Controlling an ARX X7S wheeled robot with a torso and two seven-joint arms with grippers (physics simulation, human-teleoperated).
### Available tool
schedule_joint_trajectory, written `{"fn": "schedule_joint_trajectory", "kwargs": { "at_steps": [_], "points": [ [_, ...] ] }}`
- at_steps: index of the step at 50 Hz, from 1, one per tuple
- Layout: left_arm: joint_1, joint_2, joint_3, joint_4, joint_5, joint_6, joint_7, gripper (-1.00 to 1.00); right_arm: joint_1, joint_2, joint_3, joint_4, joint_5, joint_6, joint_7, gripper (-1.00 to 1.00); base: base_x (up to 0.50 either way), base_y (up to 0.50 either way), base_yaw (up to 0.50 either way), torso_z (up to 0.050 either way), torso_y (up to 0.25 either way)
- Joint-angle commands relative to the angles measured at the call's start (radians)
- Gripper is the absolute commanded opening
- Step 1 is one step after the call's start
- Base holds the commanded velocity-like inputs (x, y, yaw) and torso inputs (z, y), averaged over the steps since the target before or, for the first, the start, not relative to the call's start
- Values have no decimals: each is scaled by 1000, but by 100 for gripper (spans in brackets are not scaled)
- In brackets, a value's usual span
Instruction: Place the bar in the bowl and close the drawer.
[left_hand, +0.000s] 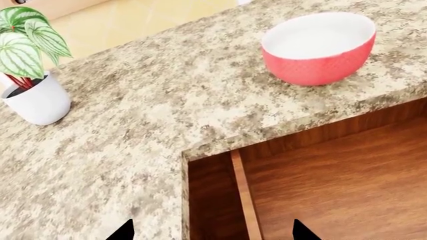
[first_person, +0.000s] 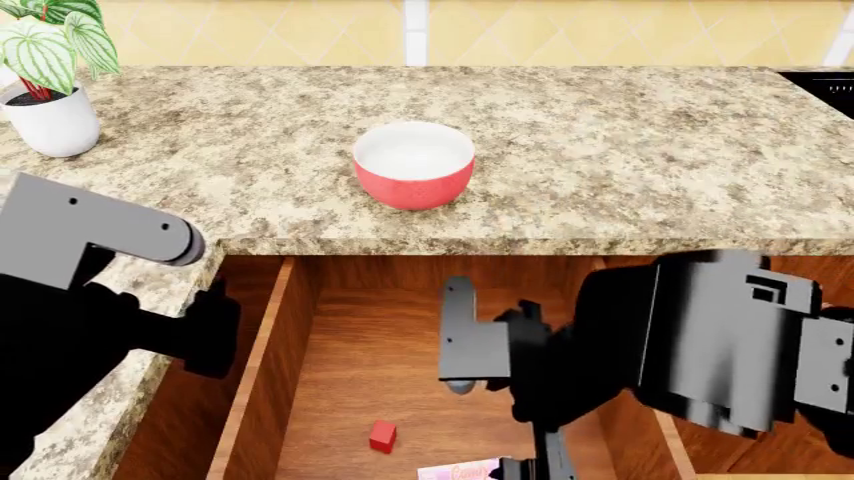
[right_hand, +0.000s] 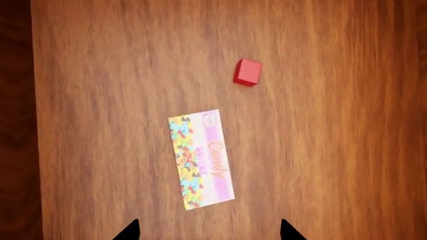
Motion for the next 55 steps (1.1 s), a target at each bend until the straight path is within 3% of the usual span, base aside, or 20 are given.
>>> {"fn": "schedule_joint_trajectory", "kwargs": {
  "at_steps": [1, 55],
  "points": [
    [11, 8, 4, -13, 29, -3, 24, 100, -3, -41, -70, 98, -94, -80, -75, 100, 0, 0, 0, 0, 0],
    [51, -13, -3, -17, 74, 20, 82, 100, -70, -136, -150, 173, -209, -280, -130, 100, 0, 0, 0, 0, 0]
  ]
}}
